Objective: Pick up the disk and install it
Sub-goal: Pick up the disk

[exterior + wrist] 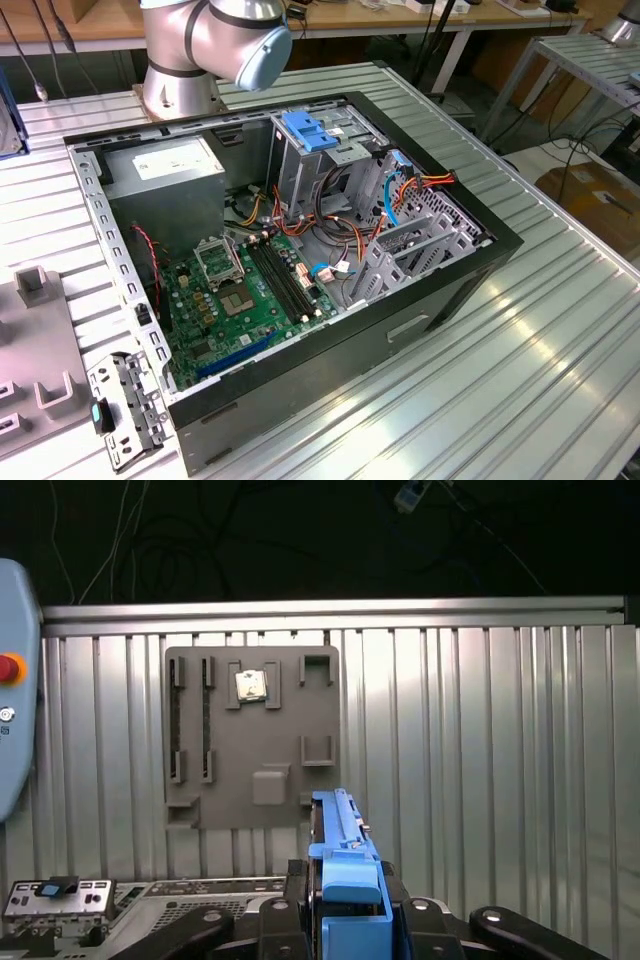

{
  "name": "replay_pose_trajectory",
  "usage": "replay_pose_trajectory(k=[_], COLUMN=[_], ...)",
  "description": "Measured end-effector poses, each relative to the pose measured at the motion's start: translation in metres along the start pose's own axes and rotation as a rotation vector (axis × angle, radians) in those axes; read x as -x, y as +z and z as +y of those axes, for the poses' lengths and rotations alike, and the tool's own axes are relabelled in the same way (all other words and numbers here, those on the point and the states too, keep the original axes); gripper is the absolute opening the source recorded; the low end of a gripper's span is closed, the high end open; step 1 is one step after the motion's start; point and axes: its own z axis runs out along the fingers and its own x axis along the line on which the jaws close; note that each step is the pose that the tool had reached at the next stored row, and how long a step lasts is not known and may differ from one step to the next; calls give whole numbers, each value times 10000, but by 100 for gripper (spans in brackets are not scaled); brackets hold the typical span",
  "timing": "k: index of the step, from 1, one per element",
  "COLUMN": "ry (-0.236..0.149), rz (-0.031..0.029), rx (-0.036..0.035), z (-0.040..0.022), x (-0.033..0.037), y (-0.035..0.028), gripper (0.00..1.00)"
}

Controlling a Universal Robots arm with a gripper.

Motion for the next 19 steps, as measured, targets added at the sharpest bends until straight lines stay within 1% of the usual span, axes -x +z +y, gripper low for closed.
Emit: replay_pose_trajectory(k=[8, 9, 12, 16, 19], ry=[0, 0, 0, 1, 2], rz=[0, 0, 0, -1, 1], rx=[0, 0, 0, 4, 10], z=[-14, -21, -37, -115, -219], x=[-130, -167, -211, -228, -227], y=[-3, -3, -4, -5, -7], gripper=[37, 37, 37, 37, 37])
